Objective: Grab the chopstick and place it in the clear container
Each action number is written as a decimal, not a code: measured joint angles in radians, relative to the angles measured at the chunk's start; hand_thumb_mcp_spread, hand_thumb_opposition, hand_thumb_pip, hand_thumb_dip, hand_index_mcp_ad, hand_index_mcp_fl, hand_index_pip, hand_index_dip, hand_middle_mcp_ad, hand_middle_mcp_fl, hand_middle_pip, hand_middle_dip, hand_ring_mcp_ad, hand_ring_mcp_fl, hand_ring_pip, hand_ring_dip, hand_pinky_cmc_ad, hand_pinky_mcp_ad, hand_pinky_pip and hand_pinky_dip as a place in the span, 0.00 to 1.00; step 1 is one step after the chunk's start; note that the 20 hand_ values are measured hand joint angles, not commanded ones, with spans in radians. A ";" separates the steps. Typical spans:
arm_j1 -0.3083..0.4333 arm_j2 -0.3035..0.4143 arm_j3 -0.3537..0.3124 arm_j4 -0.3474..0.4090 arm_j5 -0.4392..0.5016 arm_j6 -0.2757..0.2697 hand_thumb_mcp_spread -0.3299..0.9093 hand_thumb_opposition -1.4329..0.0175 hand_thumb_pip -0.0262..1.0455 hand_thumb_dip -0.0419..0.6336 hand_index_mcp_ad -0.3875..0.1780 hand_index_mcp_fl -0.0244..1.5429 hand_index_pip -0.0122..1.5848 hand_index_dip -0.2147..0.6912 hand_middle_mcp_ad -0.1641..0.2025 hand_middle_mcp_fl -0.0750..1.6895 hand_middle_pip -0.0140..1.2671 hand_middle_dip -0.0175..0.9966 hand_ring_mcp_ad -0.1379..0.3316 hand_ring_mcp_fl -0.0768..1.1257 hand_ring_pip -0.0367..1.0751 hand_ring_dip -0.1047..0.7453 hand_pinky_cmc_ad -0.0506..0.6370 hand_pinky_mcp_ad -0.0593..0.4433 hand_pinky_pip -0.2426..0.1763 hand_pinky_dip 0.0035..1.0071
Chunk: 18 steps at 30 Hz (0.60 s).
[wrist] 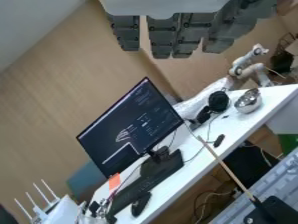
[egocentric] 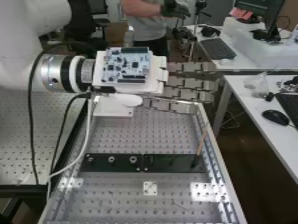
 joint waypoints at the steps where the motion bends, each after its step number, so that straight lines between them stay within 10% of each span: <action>1: -0.007 -0.016 0.006 0.007 -0.003 0.018 0.26 0.98 0.04 0.07 0.59 0.01 0.01 0.26 0.65 0.05 0.02 0.06 0.35 0.07 0.04 0.16 0.14 0.23 0.55 0.02; 4: -0.026 -0.060 0.030 0.028 -0.015 0.062 0.26 0.98 0.05 0.07 0.62 0.02 0.02 0.26 0.63 0.06 0.01 0.06 0.35 0.07 0.04 0.16 0.12 0.22 0.55 0.02; 8: -0.047 -0.093 0.059 0.049 -0.044 0.094 0.53 0.77 0.60 0.35 0.47 0.17 0.26 0.34 0.60 0.28 0.09 0.27 0.35 0.13 0.08 0.24 0.21 0.29 0.55 0.06; 18: -0.077 -0.132 0.103 0.043 -0.077 0.129 0.60 0.47 0.69 0.59 0.35 0.15 0.63 0.50 0.60 0.36 0.14 0.57 0.34 0.23 0.11 0.46 0.55 0.61 0.52 0.15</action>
